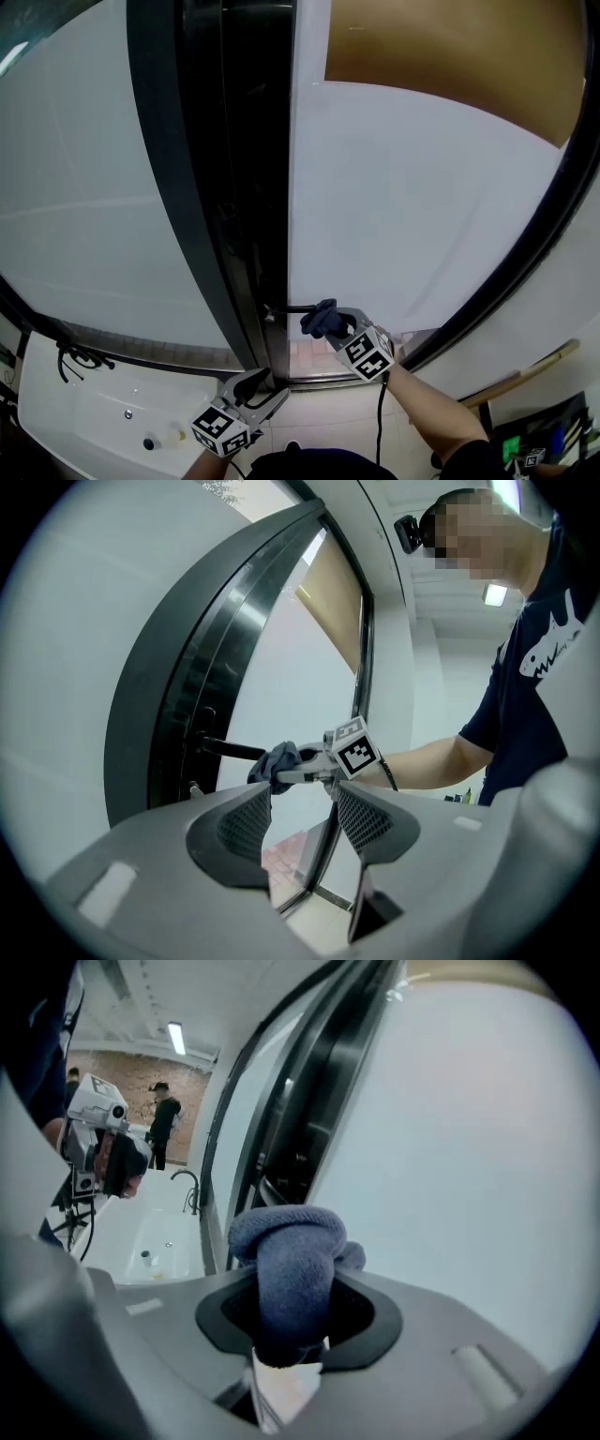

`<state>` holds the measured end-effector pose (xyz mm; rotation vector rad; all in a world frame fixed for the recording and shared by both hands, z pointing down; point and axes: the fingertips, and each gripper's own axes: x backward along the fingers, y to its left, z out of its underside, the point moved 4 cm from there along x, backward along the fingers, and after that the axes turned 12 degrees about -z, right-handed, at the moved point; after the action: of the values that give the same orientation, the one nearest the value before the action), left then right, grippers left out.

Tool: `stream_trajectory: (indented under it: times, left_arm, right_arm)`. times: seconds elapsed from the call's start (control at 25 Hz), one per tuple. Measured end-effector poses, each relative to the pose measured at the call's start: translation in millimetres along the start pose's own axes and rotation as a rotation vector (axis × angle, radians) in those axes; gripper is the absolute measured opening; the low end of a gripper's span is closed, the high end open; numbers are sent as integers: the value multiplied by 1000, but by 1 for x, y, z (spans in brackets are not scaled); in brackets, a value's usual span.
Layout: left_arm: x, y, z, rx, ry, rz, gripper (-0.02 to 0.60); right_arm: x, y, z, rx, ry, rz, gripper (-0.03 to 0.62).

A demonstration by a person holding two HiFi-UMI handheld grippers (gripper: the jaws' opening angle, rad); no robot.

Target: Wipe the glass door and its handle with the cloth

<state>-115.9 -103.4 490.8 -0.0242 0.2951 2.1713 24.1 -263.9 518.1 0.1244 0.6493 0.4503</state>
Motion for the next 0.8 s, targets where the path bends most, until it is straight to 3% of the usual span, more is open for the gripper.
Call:
stream_trajectory:
  times: [0.16, 0.36, 0.8]
  left_arm:
    - [0, 7, -1, 3, 12, -5, 219]
    - [-2, 11, 5, 10, 10, -5, 219]
    - [11, 27, 9, 20, 35, -63, 220]
  right_arm:
    - [-35, 22, 18, -106, 4, -113, 133]
    - [-70, 33, -18, -202, -124, -194, 133]
    - [-119, 33, -52, -343, -299, -211, 133]
